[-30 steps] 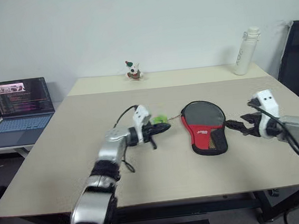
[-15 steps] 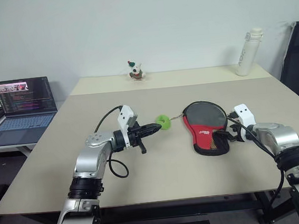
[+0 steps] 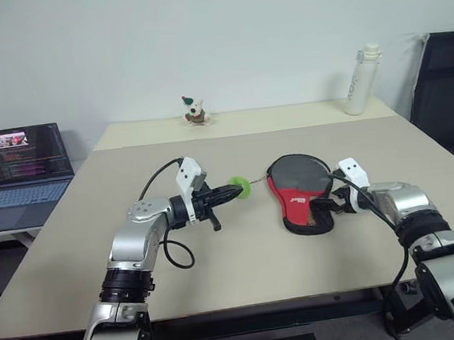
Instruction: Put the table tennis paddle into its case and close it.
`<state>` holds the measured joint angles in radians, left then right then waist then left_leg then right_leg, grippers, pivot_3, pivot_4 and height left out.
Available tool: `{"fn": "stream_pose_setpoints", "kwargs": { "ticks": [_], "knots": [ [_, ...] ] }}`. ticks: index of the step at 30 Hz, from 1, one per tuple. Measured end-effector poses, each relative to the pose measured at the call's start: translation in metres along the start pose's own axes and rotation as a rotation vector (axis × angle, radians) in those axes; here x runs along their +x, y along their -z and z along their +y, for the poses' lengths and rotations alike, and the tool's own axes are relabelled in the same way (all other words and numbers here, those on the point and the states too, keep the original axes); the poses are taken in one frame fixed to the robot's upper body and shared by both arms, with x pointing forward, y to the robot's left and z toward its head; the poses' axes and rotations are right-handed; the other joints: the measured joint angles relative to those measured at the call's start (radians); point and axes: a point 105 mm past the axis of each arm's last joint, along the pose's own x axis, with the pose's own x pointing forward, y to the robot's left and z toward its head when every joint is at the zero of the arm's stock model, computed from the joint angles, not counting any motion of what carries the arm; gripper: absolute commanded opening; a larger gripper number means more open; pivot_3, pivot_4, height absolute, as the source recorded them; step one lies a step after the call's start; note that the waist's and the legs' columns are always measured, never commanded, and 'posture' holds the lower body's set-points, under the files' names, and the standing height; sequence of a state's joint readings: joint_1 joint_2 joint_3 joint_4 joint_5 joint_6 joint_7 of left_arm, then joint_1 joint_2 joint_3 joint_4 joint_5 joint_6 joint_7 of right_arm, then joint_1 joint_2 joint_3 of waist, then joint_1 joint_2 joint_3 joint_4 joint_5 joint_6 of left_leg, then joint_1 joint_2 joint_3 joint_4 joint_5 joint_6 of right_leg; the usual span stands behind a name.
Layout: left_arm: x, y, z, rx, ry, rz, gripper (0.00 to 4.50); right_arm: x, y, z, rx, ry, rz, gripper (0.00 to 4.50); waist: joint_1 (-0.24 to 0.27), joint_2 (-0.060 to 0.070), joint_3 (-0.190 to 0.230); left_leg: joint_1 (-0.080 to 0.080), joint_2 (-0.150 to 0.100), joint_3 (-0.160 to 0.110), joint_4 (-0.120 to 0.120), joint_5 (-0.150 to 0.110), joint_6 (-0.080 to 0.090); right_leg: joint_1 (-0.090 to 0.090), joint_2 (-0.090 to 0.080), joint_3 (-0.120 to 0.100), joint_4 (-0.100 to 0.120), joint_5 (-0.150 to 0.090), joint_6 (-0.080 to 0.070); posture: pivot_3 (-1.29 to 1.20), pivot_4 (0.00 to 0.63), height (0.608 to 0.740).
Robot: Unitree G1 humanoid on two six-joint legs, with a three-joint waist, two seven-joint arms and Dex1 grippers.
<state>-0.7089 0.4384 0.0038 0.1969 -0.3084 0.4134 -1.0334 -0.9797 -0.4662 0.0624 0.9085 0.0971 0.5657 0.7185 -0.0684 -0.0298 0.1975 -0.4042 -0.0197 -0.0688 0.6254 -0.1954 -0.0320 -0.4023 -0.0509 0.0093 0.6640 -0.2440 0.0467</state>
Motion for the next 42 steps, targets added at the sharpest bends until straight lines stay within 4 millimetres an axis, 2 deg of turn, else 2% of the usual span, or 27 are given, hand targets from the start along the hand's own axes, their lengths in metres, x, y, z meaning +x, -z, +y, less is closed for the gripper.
{"fn": "stream_pose_setpoints", "kwargs": {
  "ticks": [3,9,13,16,21,25,30,34,39,42],
  "knots": [
    [-0.002,0.0,0.0,0.005,-0.005,0.007,0.0,0.005,0.001,0.004,0.003,-0.01,0.009,3.91,-0.007,0.0,0.0,0.008,0.001,0.002,-0.002,0.0,0.0,0.007,0.001,0.002,-0.001,0.0,0.0,0.0,0.15,0.74],
    [-0.007,0.005,-0.002,-0.004,-0.005,0.023,0.0,0.012,0.001,0.018,0.005,-0.074,0.012,2.05,-0.016,-0.002,-0.001,0.011,0.004,0.004,-0.002,-0.001,-0.001,0.009,0.004,0.005,-0.001,0.0,0.0,0.0,0.15,0.74],
    [-0.019,0.012,-0.004,-0.032,0.012,0.059,0.0,0.017,0.0,0.032,0.021,-0.13,0.014,0.74,-0.02,-0.003,-0.002,0.014,0.014,0.008,-0.002,-0.003,-0.004,0.009,0.013,0.008,-0.002,0.001,-0.003,0.0,0.15,0.74],
    [-0.025,0.015,-0.009,-0.047,0.048,0.073,0.0,0.018,-0.001,0.039,0.046,-0.16,0.013,0.01,-0.021,-0.003,-0.002,0.015,0.017,0.009,-0.003,-0.003,-0.004,0.008,0.017,0.008,-0.001,0.001,-0.004,0.0,0.15,0.74],
    [-0.04,0.022,-0.01,-0.055,0.072,0.122,0.0,0.019,-0.005,0.052,0.06,-0.218,0.02,0.01,-0.023,-0.003,-0.002,0.013,0.021,0.013,-0.007,-0.003,-0.005,0.002,0.021,0.012,-0.001,0.001,-0.006,0.0,0.15,0.74],
    [-0.043,0.018,-0.016,-0.045,0.119,0.119,0.0,0.021,-0.007,0.076,0.047,-0.298,0.028,0.01,-0.023,-0.002,-0.002,0.008,0.029,0.017,-0.007,-0.005,-0.007,-0.005,0.029,0.015,-0.001,0.003,-0.009,0.0,0.15,0.74],
    [-0.045,0.019,-0.035,-0.053,0.203,0.134,0.0,0.015,-0.001,0.107,0.06,-0.392,0.031,0.01,-0.02,-0.002,-0.001,0.007,0.031,0.016,-0.012,-0.005,-0.008,-0.009,0.031,0.014,0.0,0.003,-0.016,0.0,0.15,0.74],
    [-0.044,0.024,-0.049,-0.079,0.251,0.143,0.0,0.002,0.008,0.118,0.09,-0.381,0.04,0.01,-0.015,-0.002,-0.001,0.005,0.032,0.015,-0.013,-0.005,-0.008,-0.011,0.031,0.013,-0.001,0.002,-0.017,0.0,0.15,0.74],
    [-0.044,0.025,-0.059,-0.093,0.281,0.141,0.0,-0.023,0.026,0.119,0.136,-0.343,0.062,0.01,0.005,-0.002,-0.001,0.004,0.031,0.014,-0.013,-0.005,-0.008,-0.012,0.031,0.012,-0.001,-0.001,-0.014,0.0,0.15,0.74],
    [-0.044,0.023,-0.064,-0.089,0.308,0.139,0.0,-0.042,0.04,0.118,0.16,-0.324,0.087,0.01,0.016,-0.002,-0.001,0.004,0.031,0.014,-0.013,-0.005,-0.008,-0.012,0.031,0.012,-0.002,-0.002,-0.016,0.0,0.15,0.74]
  ]
}}
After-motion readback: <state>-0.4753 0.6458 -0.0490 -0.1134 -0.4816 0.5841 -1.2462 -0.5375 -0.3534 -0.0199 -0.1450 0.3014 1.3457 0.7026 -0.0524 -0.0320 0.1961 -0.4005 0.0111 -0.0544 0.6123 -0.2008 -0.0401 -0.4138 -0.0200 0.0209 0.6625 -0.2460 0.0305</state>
